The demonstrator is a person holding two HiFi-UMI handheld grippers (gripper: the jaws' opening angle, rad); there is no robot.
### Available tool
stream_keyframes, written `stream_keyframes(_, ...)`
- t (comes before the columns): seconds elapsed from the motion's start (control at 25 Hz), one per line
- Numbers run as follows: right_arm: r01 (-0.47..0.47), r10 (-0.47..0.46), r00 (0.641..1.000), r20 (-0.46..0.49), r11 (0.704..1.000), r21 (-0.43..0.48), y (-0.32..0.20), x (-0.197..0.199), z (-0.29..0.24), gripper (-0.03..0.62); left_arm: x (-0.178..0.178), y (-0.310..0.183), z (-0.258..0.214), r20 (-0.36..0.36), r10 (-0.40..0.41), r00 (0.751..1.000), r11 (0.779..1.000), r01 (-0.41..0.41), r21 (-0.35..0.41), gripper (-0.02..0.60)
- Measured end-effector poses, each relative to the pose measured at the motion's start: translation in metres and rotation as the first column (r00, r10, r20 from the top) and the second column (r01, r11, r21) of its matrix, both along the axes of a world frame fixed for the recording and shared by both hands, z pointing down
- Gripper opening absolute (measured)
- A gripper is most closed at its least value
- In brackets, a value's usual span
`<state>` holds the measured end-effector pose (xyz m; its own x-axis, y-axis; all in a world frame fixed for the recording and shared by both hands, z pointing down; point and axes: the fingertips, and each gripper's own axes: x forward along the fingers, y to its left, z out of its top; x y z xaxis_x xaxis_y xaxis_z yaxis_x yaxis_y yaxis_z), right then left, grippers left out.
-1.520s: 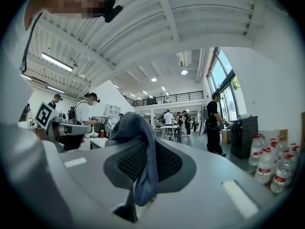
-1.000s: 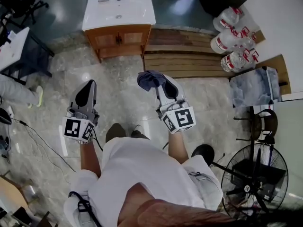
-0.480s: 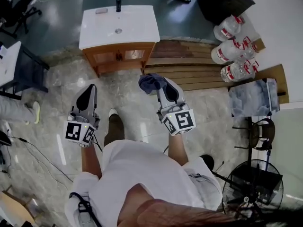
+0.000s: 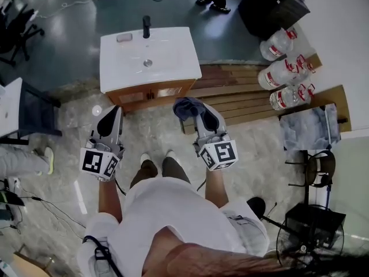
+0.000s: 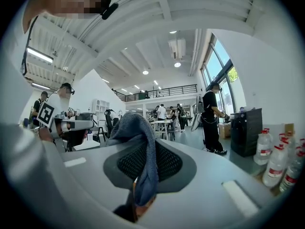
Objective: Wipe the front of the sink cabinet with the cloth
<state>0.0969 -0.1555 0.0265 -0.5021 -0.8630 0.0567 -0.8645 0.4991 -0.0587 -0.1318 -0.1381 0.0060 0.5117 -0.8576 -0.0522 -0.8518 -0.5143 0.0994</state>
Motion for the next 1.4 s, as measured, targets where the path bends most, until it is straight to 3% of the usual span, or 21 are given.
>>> stream_keyframes(0.44,0.084,-0.085,0.996,0.027,0.996,0.034,-0.069,-0.012,-0.015,0.058,0.012,-0.048,-0.007,0.034,-0.029,0.999,0.999,0.028,0.021,0.005)
stream_keyframes(1.0,0.077,-0.076,0.997,0.015,0.997,-0.014,-0.066,-0.059,0.02,0.058,-0.03,-0.052,0.021,0.021,-0.014,1.0,1.0,0.014,-0.006,0.005)
stream_keyframes(1.2,0.102,-0.102,0.995,-0.002,0.994,-0.036,-0.065,-0.062,0.051,0.058,-0.028,-0.043,0.048,0.021,-0.028,0.999,0.999,0.029,-0.014,0.005)
stream_keyframes(1.4,0.166,-0.165,0.986,0.011,0.985,-0.054,-0.059,-0.065,0.121,0.058,-0.018,-0.039,0.107,0.03,-0.062,0.998,0.998,0.062,-0.005,0.005)
